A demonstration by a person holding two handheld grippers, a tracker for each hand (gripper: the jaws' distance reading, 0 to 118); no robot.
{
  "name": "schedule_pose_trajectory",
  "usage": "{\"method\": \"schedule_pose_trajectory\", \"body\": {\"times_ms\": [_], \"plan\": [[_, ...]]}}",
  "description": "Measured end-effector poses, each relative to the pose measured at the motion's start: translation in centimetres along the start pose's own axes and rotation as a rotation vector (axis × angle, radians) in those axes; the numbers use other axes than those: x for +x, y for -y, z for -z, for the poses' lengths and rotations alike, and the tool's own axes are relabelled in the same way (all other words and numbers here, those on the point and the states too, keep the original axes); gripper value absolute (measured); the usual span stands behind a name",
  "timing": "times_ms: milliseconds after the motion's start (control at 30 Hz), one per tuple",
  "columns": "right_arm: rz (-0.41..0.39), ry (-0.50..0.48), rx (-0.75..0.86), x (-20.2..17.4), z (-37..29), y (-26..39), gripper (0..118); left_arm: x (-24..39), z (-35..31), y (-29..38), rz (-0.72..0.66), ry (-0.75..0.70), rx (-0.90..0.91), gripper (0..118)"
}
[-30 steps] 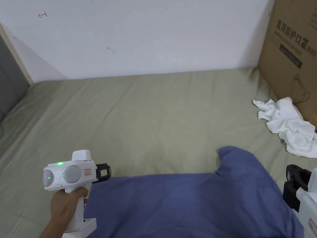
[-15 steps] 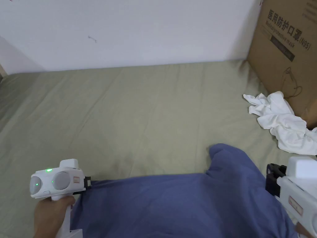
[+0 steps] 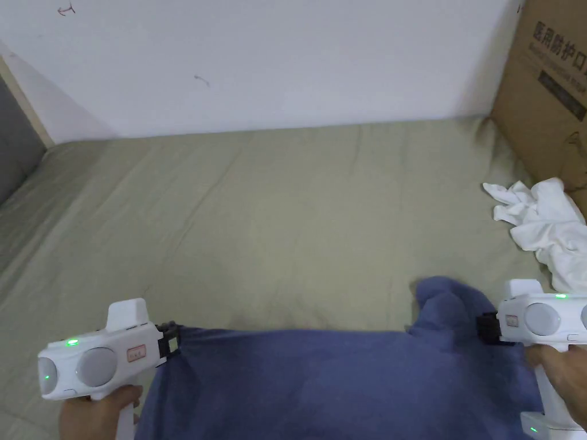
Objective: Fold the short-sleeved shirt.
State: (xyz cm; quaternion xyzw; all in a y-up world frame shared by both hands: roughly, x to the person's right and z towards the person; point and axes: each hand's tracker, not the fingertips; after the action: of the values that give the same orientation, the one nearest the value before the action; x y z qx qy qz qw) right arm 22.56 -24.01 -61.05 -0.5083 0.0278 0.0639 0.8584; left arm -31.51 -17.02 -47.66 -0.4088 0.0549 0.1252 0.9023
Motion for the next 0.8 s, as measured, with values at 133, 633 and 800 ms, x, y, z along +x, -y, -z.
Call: {"method": "schedule_pose_trajectory", "body": {"times_ms": [133, 633, 800], "plan": [[-0.006, -0.005, 0.030, -1.0, -1.4, 1.3, 2, -0.2, -0.2, 0.4, 0.012, -0.006, -0.011, 1], [0.030, -0.216, 0.389, 2.8, -21.9, 10.1, 2, -0.8, -8.8, 3.7, -0.012, -0.027, 0.044, 1], [0.074, -0.279, 0.419, 4.3, -25.8, 16.4, 2, -2.6, -12.9, 7.1, -0.049, -0.024, 0.053, 1]]}}
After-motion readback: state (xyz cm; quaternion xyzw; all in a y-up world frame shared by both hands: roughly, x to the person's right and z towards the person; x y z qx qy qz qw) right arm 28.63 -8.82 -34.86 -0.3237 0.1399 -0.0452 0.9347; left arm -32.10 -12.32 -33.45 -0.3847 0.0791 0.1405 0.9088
